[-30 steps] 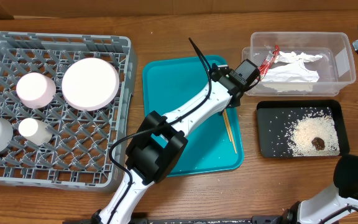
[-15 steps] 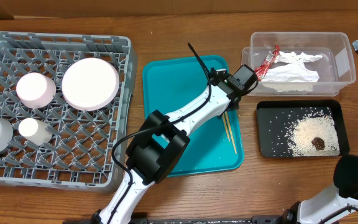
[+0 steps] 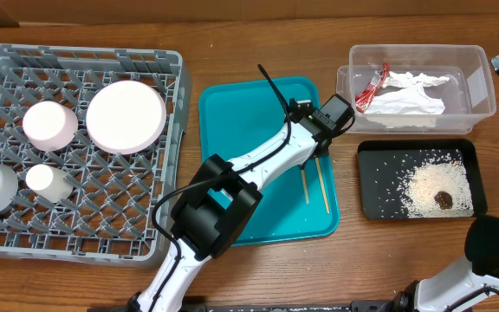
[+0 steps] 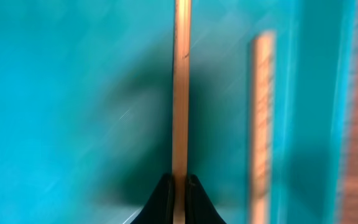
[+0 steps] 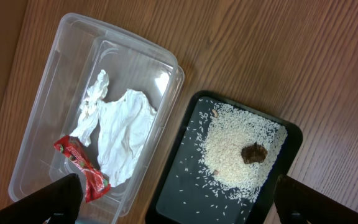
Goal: Sort waste into correct bins and load items into the dishwasher
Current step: 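Carry the chopstick to the rack and stand it in the rack's right side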
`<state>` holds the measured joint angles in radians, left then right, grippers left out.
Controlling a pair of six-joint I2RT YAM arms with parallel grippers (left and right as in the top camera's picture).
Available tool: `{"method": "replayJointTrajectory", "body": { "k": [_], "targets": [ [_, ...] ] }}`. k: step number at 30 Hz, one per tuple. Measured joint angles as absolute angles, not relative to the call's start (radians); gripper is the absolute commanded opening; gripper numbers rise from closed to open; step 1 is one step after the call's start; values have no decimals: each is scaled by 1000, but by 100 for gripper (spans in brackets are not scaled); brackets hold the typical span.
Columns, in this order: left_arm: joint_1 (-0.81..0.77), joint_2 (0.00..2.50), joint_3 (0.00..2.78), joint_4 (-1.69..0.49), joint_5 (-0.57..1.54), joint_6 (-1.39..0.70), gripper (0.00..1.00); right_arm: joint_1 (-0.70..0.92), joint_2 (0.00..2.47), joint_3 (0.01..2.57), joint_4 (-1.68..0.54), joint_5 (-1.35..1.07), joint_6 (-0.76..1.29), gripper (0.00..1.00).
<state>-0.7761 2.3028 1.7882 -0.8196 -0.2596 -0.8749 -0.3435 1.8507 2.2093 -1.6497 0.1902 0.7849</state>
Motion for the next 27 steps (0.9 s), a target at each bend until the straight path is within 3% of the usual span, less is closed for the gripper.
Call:
{"method": "replayJointTrajectory", "body": {
  "k": [6,10,17,22,27],
  "targets": [
    [-738,2284,1838,-1022,-222,-747,4,-344,1851,2209,-1650,190,785,100],
    [-659,2141,1892,-1148,-212,-532,4,-344,1851,2209,-1650,190,785,100],
    [-358,1794,1939,-1312,-211,-85,4,-344,1851,2209,-1650,190,785,100],
    [-161,1790,1927,-1417,-89,140,4,-344,1851,2209,-1649,190,785,100],
    [-48,1792,1835,-1367,80,198,4,-344,1851,2209,-1650,190,785,100]
  ]
}}
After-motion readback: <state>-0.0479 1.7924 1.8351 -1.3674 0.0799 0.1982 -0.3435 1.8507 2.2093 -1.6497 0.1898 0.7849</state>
